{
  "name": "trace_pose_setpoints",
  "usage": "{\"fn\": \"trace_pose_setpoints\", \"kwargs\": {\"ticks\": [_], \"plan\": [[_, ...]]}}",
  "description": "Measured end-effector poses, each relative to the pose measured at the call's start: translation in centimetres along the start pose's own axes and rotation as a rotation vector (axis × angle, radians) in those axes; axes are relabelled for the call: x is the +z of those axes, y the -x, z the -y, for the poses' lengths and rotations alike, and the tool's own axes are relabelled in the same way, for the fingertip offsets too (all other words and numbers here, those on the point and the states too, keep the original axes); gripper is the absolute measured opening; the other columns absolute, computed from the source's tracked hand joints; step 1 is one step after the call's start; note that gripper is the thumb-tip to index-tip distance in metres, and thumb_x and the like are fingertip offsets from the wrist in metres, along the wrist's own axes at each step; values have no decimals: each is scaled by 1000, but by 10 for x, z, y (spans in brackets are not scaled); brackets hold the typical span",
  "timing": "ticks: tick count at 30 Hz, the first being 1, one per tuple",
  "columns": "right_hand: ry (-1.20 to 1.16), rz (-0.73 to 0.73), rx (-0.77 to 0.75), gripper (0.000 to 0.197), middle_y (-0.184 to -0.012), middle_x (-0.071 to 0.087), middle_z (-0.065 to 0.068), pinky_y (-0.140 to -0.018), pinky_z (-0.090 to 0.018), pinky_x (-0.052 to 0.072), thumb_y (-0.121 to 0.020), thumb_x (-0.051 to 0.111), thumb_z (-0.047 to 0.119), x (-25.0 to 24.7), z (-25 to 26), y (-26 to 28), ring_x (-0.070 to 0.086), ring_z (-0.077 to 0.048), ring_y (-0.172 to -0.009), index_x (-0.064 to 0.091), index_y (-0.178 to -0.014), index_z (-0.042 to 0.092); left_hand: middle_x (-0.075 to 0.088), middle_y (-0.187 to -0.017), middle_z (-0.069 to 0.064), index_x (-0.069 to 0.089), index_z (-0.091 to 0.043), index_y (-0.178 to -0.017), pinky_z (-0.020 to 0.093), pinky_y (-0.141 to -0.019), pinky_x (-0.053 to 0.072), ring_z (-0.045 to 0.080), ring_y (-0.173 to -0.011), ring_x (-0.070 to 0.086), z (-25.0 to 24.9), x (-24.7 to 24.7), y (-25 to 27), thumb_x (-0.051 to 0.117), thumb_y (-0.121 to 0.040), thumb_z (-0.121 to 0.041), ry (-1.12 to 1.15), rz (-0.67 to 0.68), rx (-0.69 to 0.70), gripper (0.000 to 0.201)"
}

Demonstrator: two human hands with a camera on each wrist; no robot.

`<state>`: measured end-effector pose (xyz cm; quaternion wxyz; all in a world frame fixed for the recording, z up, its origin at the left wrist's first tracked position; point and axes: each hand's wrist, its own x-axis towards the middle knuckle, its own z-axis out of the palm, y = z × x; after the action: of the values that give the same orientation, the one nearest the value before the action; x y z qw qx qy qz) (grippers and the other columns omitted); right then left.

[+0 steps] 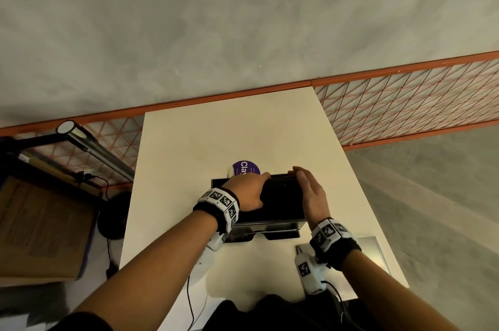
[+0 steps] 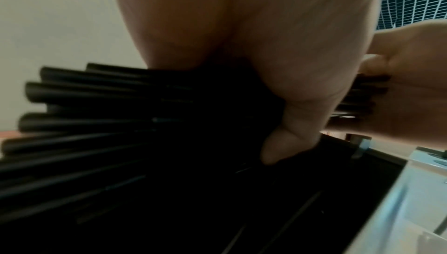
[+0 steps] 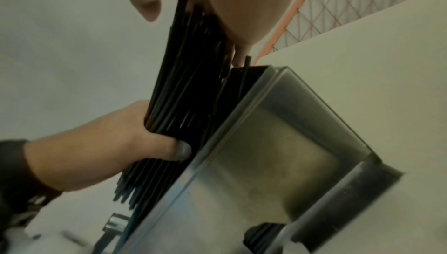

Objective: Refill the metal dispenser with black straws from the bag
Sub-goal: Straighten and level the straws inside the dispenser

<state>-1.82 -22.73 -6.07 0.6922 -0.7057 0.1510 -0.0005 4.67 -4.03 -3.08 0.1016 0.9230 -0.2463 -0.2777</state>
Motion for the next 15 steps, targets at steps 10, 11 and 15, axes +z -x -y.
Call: {"fn": "trace_pose_setpoints", "kwargs": {"ticks": [10,11,15], "plan": [[328,46,-201,34,-124,62,4,-100,-30,45,-99,49,32,20,-13,2,56,-8,-112,61,-127,17,41,-147,6,31,-20,-155,55,-102,46,31,-135,43,-4,33,7,58,-88,-7,9,-119,-30,74],[429,76,-266,32,-127,60,2,-101,-29,45,-100,51,26,22,-18,4,55,-8,-112,61,-127,14,40,-146,7,30,-20,-155,54,-102,46,31,-135,41,-2,35,7,59,-88,-8,11,-126,-38,74],[666,83,-528,36,-133,53,-5,-105,-29,42,-98,52,23,21,-28,14,53,-20,-120,57,-130,7,36,-149,6,29,-20,-158,46,-112,41,29,-141,36,15,40,14,62,-91,-18,97,-148,-53,74]]}}
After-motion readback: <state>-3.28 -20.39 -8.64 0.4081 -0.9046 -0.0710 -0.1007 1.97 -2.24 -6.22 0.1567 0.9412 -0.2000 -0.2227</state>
